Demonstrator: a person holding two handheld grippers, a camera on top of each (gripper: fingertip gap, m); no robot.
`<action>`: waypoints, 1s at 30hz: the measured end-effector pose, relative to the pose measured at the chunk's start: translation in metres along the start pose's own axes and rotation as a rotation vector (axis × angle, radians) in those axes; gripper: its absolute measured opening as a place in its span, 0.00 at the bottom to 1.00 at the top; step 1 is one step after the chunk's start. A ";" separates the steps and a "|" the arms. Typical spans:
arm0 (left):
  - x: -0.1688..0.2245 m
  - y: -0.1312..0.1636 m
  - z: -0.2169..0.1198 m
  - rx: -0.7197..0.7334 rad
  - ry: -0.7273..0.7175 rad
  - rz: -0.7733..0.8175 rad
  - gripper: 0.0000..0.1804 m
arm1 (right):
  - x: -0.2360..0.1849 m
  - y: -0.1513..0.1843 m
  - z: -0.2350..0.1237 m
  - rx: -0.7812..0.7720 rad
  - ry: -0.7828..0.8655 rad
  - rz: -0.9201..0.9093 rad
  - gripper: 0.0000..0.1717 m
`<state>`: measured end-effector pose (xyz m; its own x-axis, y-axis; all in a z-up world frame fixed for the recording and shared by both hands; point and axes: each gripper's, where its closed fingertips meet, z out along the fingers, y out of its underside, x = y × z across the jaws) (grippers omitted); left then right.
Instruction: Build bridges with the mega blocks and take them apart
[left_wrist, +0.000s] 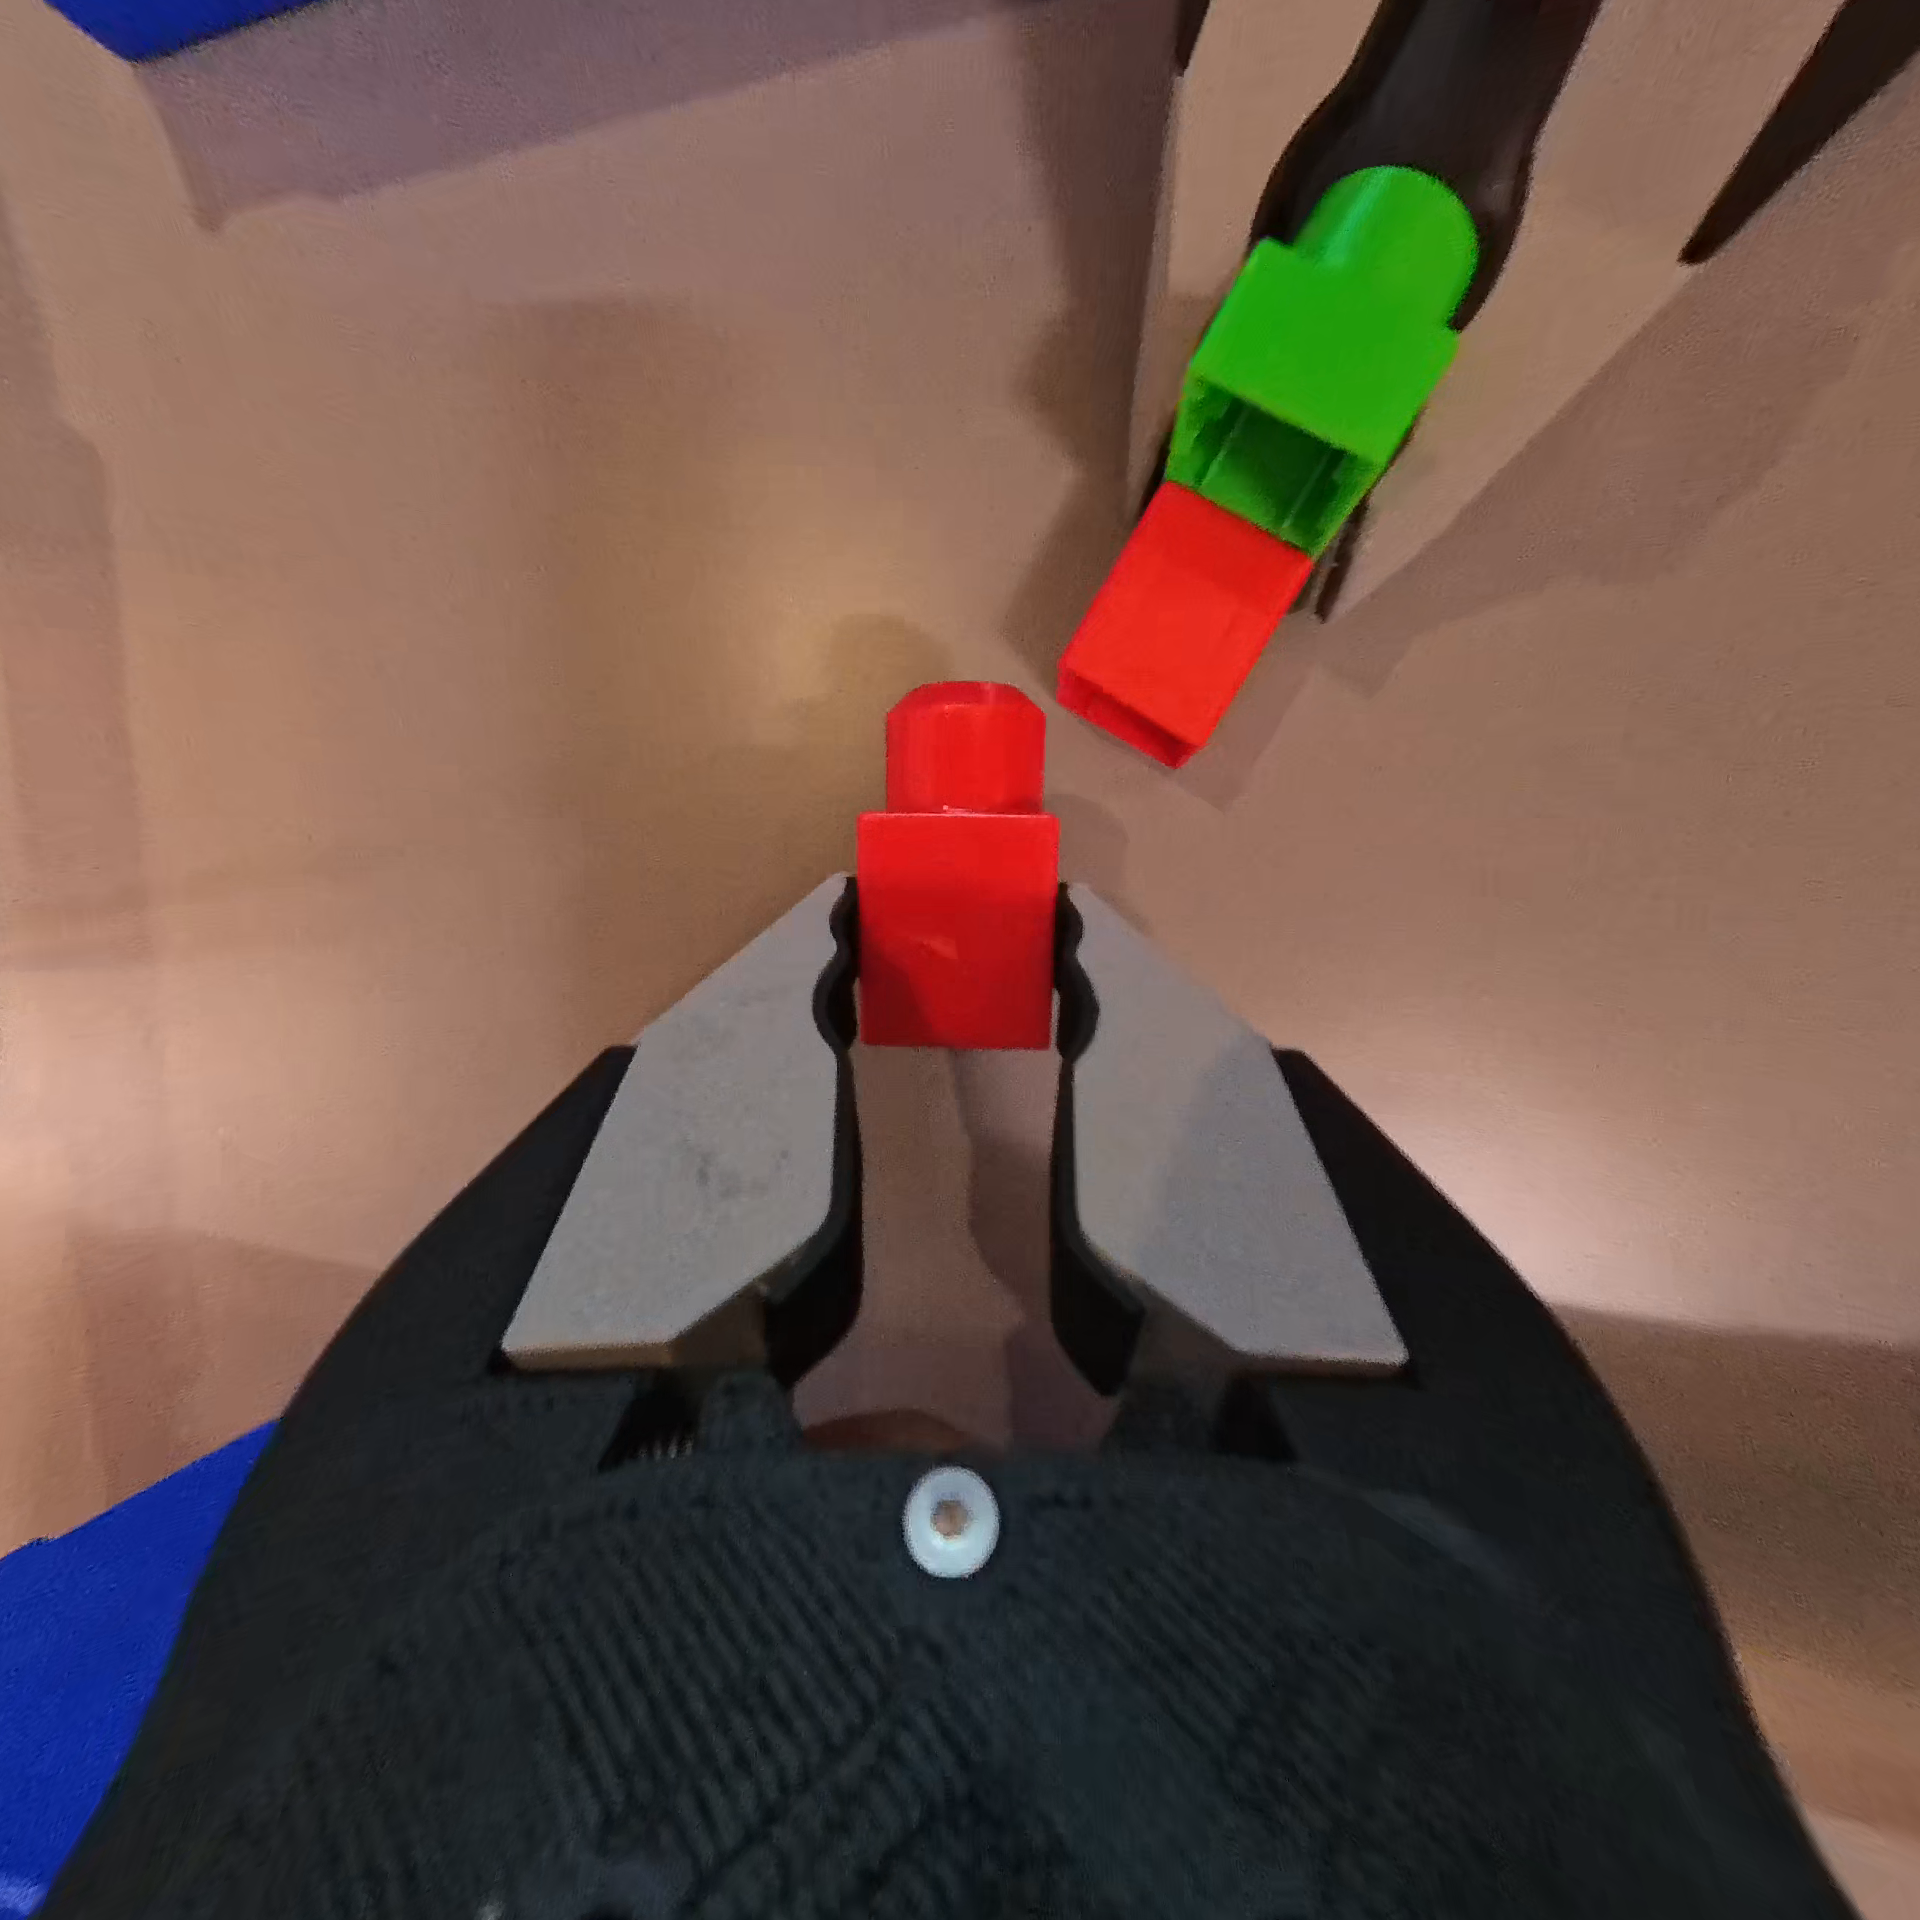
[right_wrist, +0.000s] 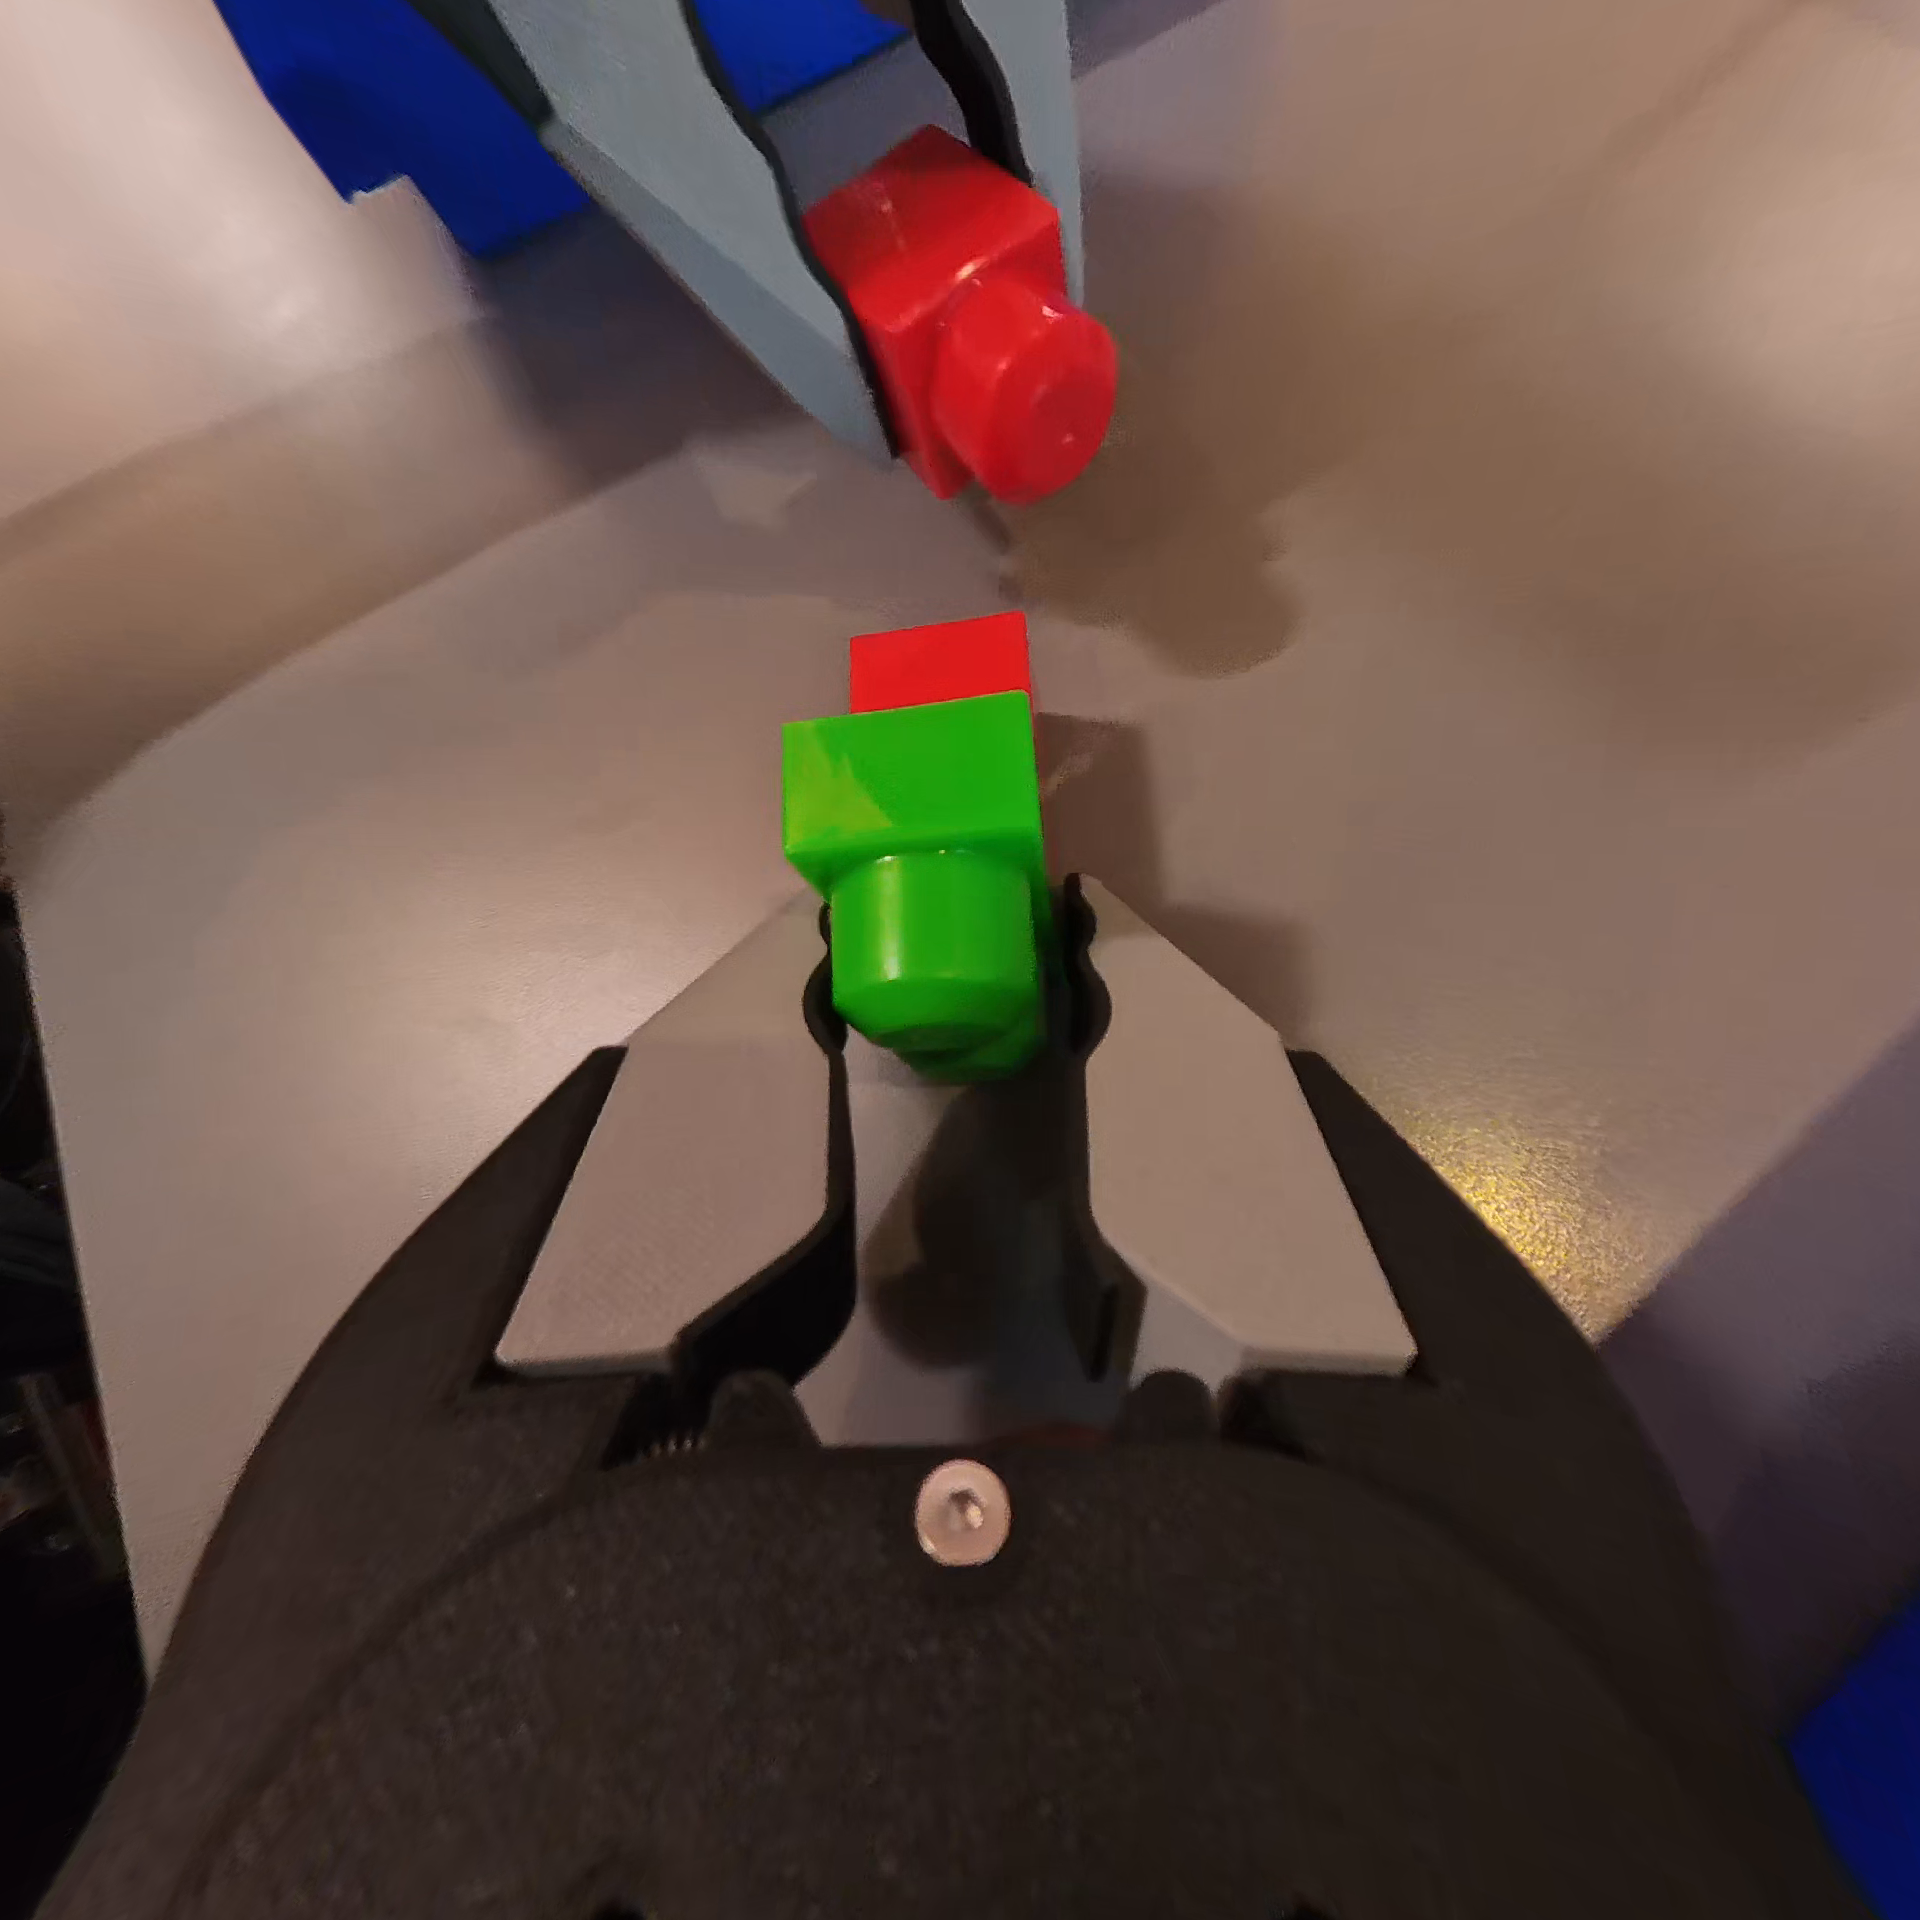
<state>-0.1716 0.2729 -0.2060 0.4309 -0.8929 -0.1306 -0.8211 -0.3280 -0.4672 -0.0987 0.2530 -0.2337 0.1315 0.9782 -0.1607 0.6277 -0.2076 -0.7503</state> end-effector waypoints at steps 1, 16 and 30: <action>0.003 -0.005 -0.003 0.022 0.006 0.019 0.19 | 0.001 0.000 0.000 -0.001 0.011 -0.005 0.21; 0.078 -0.035 -0.028 0.105 0.165 0.176 0.19 | -0.040 -0.008 -0.042 0.010 -0.238 -0.254 0.19; 0.093 -0.046 -0.031 0.162 0.141 0.107 0.19 | -0.055 -0.015 -0.029 -0.081 -0.147 -0.442 0.19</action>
<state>-0.1052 0.1954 -0.1696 0.2782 -0.9581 -0.0686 -0.7836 -0.1851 -0.5931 -0.0932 0.2025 -0.1953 -0.2688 0.9607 0.0693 0.6576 0.2356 -0.7156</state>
